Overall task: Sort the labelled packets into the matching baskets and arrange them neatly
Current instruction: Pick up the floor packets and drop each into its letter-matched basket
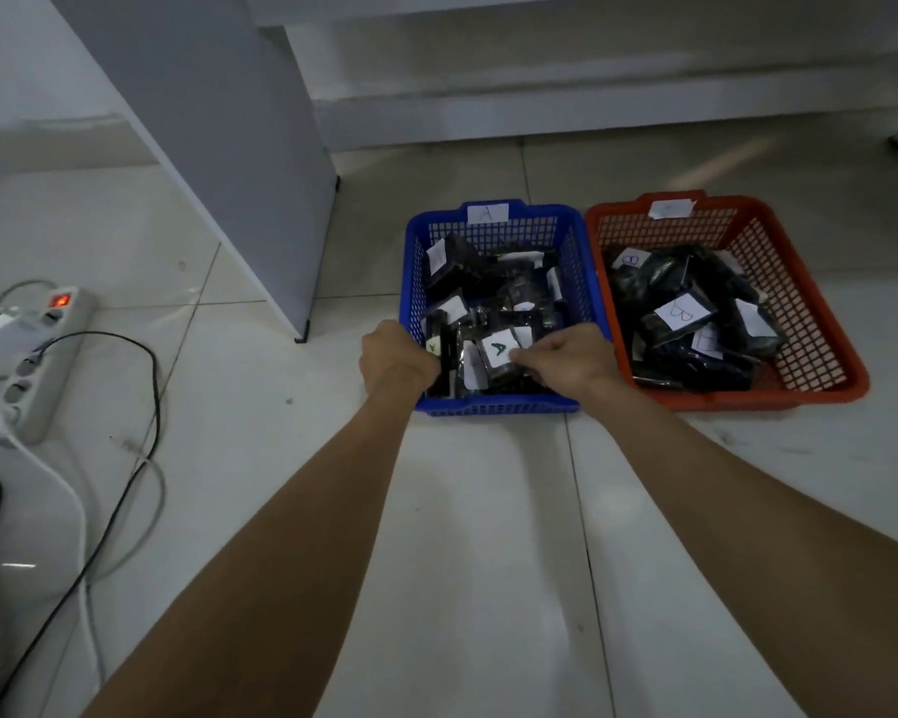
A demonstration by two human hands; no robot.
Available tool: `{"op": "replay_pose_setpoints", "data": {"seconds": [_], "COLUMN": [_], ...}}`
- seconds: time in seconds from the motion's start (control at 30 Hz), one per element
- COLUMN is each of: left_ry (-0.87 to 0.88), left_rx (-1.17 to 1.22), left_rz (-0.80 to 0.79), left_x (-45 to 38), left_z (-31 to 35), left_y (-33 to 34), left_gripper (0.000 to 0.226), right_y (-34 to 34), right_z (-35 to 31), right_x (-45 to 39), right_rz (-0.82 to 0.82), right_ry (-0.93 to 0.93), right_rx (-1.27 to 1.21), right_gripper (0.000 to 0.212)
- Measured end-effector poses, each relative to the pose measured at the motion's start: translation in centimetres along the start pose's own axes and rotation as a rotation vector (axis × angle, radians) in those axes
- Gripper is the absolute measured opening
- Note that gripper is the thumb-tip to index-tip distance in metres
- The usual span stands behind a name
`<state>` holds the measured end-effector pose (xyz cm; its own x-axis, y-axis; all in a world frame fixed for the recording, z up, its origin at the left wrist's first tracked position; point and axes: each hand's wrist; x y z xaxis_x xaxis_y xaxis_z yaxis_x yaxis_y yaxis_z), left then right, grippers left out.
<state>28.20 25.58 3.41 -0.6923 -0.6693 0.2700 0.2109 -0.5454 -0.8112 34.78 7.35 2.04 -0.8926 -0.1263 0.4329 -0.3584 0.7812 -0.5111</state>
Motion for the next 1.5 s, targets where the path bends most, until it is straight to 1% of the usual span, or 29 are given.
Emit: {"op": "replay_pose_setpoints", "data": {"seconds": [0.07,0.13,0.17,0.23,0.3,0.4,0.47,0.53,0.57,0.67,0.7,0.73,0.77,0.8,0.83,0.9,0.97,1.0,1.03,1.07,1.1,1.17,1.2,1.23,1.3,1.4,1.5], "left_ry": [0.034,0.06,0.055,0.045,0.043,0.074,0.131,0.233,0.291,0.468,0.543,0.627,0.717,0.803,0.873,0.923,0.894,0.864,0.814,0.742,0.645,0.393,0.259,0.139,-0.001,-0.08,-0.234], "left_rx": [0.081,0.242,0.327,0.429,0.452,0.392,0.371,0.287,0.226,0.08,-0.014,-0.157,-0.324,-0.465,-0.55,-0.592,-0.574,-0.547,-0.498,-0.417,-0.305,-0.018,0.153,0.329,0.638,0.905,1.122], "left_rz": [0.006,-0.01,-0.019,-0.025,-0.073,-0.217,-0.331,-0.445,-0.52,-0.83,-0.916,-0.978,-1.007,-1.0,-0.964,-0.857,-0.781,-0.753,-0.723,-0.689,-0.637,-0.488,-0.443,-0.435,-0.502,-0.605,-0.649], "left_x": [0.8,2.8,4.4,8.0,12.2,18.5,22.6,26.4,28.2,33.7,35.5,37.2,38.6,39.9,40.9,42.2,42.0,41.6,41.0,40.3,39.6,38.6,38.2,37.7,37.1,36.4,35.4], "left_z": [-1.0,-2.0,-2.6,-3.9,-5.1,-7.1,-8.2,-8.9,-9.1,-9.7,-9.9,-10.4,-11.0,-11.7,-12.3,-12.9,-13.1,-13.1,-13.1,-13.0,-12.6,-11.0,-9.8,-8.7,-6.3,-4.2,-3.7], "left_y": [-0.4,-0.9,-1.1,-1.2,-0.9,1.0,2.9,5.0,6.0,9.3,10.5,11.6,12.7,13.6,14.3,14.8,14.7,14.4,14.2,14.0,13.6,12.4,11.6,11.0,9.9,8.8,8.5], "left_gripper": [0.021,0.015,0.012,0.008,0.015,0.024,0.02,0.007,0.007,0.045,0.059,0.07,0.077,0.078,0.073,0.055,0.039,0.037,0.036,0.035,0.034,0.029,0.026,0.024,0.02,0.019,0.027], "right_y": [-1.0,-2.4,-3.1,-4.8,-6.6,-9.3,-11.2,-12.9,-13.7,-15.3,-15.7,-16.0,-16.0,-15.9,-15.7,-15.4,-15.4,-15.5,-15.6,-15.7,-15.8,-15.8,-15.8,-15.7,-15.3,-14.4,-13.8], "right_z": [0.5,1.2,1.8,3.3,5.3,9.2,13.0,17.2,19.3,25.7,27.6,29.3,31.0,32.3,33.0,33.8,34.3,34.4,34.3,33.9,33.2,31.4,30.5,29.7,28.1,25.6,23.9], "right_x": [1.2,2.7,3.6,5.5,8.1,12.8,15.7,18.3,19.6,22.9,24.0,25.1,25.8,26.4,26.9,27.6,27.6,27.5,27.3,27.1,27.0,27.0,26.9,27.0,27.1,27.1,26.8], "right_rz": [0.064,0.131,0.154,0.176,0.16,0.058,-0.01,-0.059,-0.085,-0.194,-0.237,-0.265,-0.274,-0.272,-0.25,-0.19,-0.175,-0.171,-0.164,-0.165,-0.181,-0.308,-0.341,-0.358,-0.38,-0.377,-0.356], "right_ry": [-0.039,-0.069,-0.068,-0.05,-0.043,-0.01,0.02,0.046,0.049,0.092,0.101,0.094,0.073,0.055,0.036,-0.012,-0.053,-0.06,-0.041,0.011,0.109,0.263,0.264,0.254,0.206,0.174,0.138], "right_rx": [-0.026,-0.068,-0.093,-0.119,-0.095,-0.034,0.034,0.122,0.181,0.357,0.407,0.465,0.525,0.586,0.638,0.679,0.64,0.585,0.476,0.305,0.057,-0.418,-0.529,-0.591,-0.655,-0.693,-0.73], "right_gripper": [0.021,0.012,0.012,0.021,0.029,0.029,0.029,0.023,0.02,0.024,0.024,0.033,0.048,0.062,0.068,0.067,0.06,0.056,0.05,0.044,0.037,0.021,0.02,0.022,0.023,0.022,0.022]}}
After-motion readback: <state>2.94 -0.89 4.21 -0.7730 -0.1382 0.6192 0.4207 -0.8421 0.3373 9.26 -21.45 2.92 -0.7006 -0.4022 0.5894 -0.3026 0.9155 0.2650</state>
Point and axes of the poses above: each hand's wrist, its own x-axis away from the middle knuckle, its own y-axis out of the palm, z = x × y, and after that the axes turned 4 degrees about y, right-handed
